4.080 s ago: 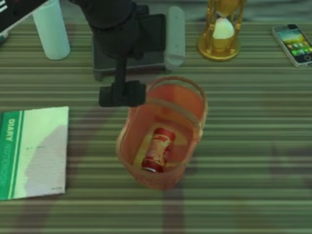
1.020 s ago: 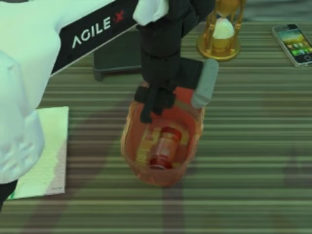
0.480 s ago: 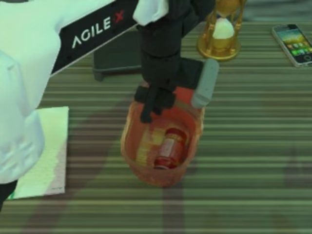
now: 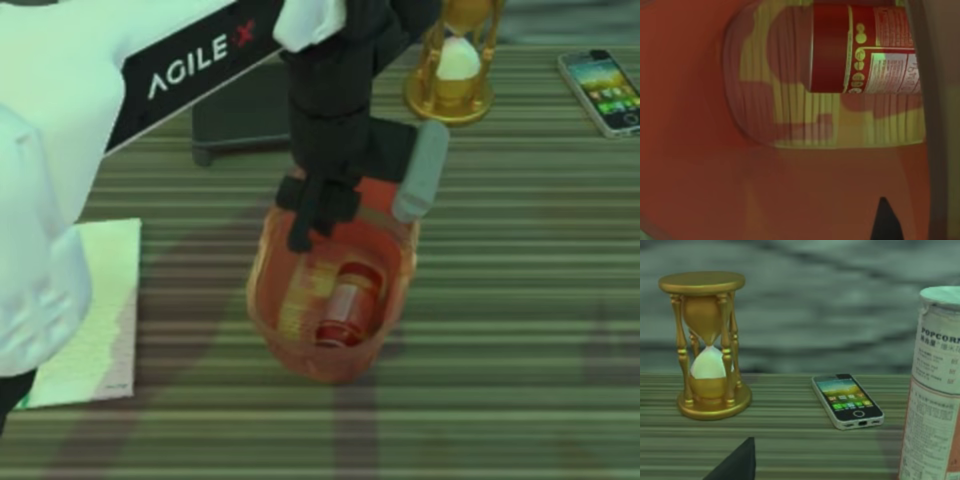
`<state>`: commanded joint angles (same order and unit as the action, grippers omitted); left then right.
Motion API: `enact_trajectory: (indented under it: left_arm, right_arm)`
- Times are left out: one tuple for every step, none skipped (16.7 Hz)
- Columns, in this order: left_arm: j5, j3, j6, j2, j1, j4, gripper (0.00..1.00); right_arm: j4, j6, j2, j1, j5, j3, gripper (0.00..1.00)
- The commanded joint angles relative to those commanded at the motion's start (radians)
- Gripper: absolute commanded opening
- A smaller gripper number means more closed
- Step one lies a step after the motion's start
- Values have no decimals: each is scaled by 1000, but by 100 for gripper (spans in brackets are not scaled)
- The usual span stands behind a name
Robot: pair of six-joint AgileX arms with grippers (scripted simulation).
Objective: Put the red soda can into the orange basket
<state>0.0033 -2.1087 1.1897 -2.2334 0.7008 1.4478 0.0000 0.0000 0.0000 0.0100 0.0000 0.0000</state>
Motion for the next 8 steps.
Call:
enact_trajectory:
  left_arm:
    - [1, -14, 4, -1, -4, 14, 0]
    - [1, -39, 7, -1, -12, 39, 0]
    - [1, -72, 13, 0, -22, 74, 0]
    - [0, -110, 20, 1, -31, 116, 0]
    - [0, -144, 26, 3, -40, 151, 0]
    - [0, -168, 31, 6, -47, 176, 0]
    - [0, -182, 33, 8, -53, 190, 0]
    - [0, -185, 34, 9, -55, 193, 0]
  right_arm:
    - [0, 0, 0, 0, 0, 0, 100]
    - [0, 0, 0, 0, 0, 0, 100]
    - [0, 0, 0, 0, 0, 0, 100]
    - [0, 0, 0, 0, 0, 0, 100]
    - [0, 0, 0, 0, 0, 0, 100]
    - [0, 0, 0, 0, 0, 0, 100]
    - [0, 0, 0, 0, 0, 0, 100]
    - [0, 0, 0, 0, 0, 0, 100]
